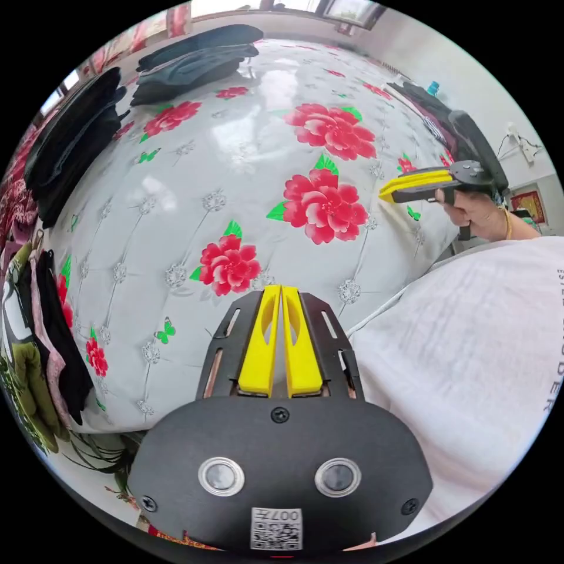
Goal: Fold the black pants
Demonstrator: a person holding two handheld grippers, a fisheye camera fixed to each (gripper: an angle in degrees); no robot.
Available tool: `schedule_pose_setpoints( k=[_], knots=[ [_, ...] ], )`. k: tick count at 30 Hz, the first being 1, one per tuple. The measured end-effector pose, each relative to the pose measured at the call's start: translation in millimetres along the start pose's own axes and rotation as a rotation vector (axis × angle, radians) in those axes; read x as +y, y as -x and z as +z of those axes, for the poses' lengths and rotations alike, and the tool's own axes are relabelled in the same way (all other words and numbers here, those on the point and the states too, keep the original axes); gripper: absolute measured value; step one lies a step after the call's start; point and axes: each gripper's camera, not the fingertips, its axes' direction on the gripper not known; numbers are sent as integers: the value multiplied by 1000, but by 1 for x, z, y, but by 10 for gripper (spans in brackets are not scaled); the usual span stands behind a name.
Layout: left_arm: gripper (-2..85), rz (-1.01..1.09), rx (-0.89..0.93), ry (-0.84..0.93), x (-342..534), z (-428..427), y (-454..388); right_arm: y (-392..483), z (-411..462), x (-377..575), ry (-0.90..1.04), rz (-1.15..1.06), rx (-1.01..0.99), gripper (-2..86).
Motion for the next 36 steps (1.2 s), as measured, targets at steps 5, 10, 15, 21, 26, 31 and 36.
schedule_pose_setpoints(
  k=[5,10,15,21,26,31,36],
  knots=[
    [-10,41,-164,94,-22,22,-38,-121,-99,90,-288,339,199,68],
    [-10,21,-212,123,-34,32,-50,-285,-229,234,-532,899,395,83],
    [-10,-63,-206,163,-44,38,-48,-367,-291,315,-605,1173,441,97],
    [-10,-182,-217,158,-43,41,-45,-416,-288,321,-461,1190,429,89],
    [-10,-258,-207,138,-34,40,-37,-378,-325,297,-475,1123,619,36],
    [-10,-316,-157,73,-13,34,-21,-255,-365,246,-684,685,731,6],
    [-10,-443,84,-9,23,26,28,-146,-372,187,-787,359,447,-1]
  ],
)
